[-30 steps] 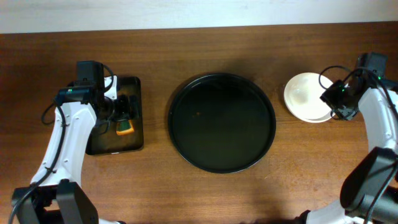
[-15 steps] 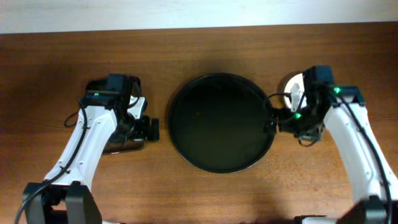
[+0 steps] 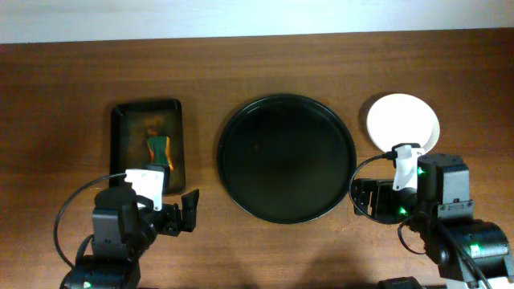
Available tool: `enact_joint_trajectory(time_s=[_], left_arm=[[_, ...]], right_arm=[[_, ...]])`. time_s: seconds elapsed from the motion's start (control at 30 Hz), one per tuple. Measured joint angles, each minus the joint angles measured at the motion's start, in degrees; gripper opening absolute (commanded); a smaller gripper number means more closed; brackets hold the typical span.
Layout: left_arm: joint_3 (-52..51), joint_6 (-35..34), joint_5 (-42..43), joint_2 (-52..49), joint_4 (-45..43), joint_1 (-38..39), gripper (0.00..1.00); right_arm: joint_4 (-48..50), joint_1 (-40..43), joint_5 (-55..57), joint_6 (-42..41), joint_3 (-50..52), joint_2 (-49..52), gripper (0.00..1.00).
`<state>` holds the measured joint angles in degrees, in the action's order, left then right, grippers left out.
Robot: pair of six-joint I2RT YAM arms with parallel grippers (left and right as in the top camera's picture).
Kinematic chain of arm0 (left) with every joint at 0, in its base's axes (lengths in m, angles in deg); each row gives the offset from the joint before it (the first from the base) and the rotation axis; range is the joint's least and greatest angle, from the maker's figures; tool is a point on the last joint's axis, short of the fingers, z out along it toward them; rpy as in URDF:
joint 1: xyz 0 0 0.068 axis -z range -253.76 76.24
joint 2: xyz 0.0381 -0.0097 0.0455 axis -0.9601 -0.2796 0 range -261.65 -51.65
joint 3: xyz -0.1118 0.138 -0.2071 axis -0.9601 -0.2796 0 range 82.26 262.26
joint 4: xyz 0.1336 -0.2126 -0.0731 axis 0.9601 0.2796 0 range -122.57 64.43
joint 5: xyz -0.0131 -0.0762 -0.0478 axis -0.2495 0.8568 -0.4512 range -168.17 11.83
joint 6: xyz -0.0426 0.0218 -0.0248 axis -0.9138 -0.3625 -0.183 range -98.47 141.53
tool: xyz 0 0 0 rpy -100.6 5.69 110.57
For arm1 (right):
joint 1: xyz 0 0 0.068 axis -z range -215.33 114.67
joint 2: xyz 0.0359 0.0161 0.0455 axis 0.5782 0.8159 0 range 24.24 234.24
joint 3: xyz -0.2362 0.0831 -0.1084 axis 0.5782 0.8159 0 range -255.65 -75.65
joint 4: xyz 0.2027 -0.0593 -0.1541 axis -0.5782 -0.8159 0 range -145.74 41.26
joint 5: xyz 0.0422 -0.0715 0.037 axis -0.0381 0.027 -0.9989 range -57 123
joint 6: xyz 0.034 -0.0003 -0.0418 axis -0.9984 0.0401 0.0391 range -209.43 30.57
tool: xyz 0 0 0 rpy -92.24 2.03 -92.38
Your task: Clean dirty plates on tray and stack at the side
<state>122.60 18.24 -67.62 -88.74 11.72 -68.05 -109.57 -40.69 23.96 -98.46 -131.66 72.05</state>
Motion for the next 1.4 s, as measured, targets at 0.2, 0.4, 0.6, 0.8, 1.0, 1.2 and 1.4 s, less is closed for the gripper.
enact_joint_trajectory(time_s=[0.2,0.4,0.6,0.8,1.0,1.2,1.4], left_arm=[[-0.02,0.00,0.00,-0.09,0.00,0.00,0.99],[-0.07,0.00,0.00,-0.09,0.00,0.00,0.99],[-0.09,0.00,0.00,-0.09,0.28,0.00,0.99],[-0.17,0.00,0.02,-0.15,0.44,0.00,0.99],[-0.17,0.00,0.00,-0.15,0.46,0.00,0.99],[-0.17,0.00,0.00,-0.15,0.44,0.00,0.99],[-0.17,0.00,0.00,-0.15,0.44,0.00,0.99]], right_arm=[[0.07,0.00,0.02,-0.02,0.00,7.34,0.99],[0.81,0.00,3.10,0.26,0.85,2.95,0.99],[23.87,-0.15,9.68,3.04,12.24,-24.50,0.99],[48.74,-2.51,10.56,3.76,41.64,-45.75,0.99],[68.17,-2.56,10.75,5.92,54.82,-47.01,0.99],[56.72,-2.56,10.54,12.31,55.41,-47.12,0.99],[56.72,-2.56,10.54,12.70,55.41,-47.12,0.99]])
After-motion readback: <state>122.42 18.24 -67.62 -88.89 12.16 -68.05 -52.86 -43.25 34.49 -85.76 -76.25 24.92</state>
